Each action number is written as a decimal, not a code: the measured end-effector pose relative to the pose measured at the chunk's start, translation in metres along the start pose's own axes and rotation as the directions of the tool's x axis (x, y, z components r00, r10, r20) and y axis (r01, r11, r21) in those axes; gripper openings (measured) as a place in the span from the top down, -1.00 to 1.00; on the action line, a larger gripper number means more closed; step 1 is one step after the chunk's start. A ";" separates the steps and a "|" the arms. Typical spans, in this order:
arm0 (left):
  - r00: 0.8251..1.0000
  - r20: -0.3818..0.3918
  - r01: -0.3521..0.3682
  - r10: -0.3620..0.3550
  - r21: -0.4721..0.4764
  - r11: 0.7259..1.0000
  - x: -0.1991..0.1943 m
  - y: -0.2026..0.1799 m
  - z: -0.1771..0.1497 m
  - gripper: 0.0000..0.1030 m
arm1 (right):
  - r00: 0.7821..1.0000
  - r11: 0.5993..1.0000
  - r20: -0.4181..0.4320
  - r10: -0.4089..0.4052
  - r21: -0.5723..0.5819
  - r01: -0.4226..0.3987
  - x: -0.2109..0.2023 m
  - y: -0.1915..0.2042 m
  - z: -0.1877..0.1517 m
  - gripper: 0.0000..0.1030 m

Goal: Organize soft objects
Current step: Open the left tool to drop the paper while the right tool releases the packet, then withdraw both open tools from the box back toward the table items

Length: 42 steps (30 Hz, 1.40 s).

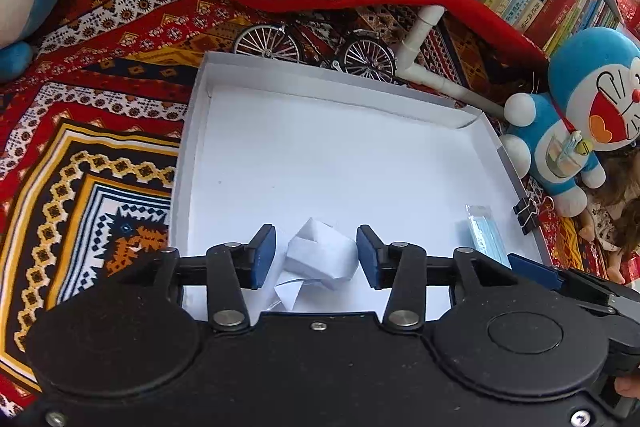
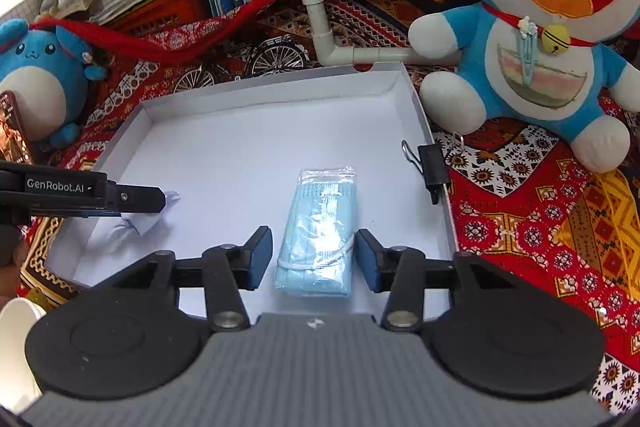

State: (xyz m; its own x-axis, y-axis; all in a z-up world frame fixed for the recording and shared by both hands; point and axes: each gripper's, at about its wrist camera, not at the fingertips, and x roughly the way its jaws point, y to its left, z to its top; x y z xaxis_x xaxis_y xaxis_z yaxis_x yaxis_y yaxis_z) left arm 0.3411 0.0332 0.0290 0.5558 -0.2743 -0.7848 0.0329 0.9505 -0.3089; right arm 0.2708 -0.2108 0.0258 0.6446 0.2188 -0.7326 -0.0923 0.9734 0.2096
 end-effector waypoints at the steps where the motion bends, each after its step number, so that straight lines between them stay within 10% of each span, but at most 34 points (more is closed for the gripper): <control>1: 1.000 0.007 -0.004 0.004 0.003 1.000 -0.002 0.000 0.000 0.10 | 1.000 1.000 0.004 0.002 0.001 -0.002 -0.002 0.000 0.000 -0.23; 15: 0.992 0.127 -0.007 -0.003 0.083 0.997 -0.055 -0.012 -0.013 -0.39 | 0.993 0.999 0.112 0.040 -0.030 -0.037 -0.045 0.009 0.000 -0.49; 42: 0.940 0.309 0.069 -0.142 0.237 0.969 -0.156 -0.032 -0.111 -0.55 | 0.928 0.991 0.361 0.094 -0.127 -0.051 -0.144 0.026 -0.066 -0.80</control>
State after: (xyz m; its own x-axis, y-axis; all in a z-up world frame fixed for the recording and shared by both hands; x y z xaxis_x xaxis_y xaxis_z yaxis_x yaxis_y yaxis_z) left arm 0.1608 0.0296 0.1015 0.7745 -0.3480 -0.5282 0.2672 0.9369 -0.2255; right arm 0.1259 -0.2124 0.0941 0.8635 0.2703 -0.4258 -0.2207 0.9617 0.1628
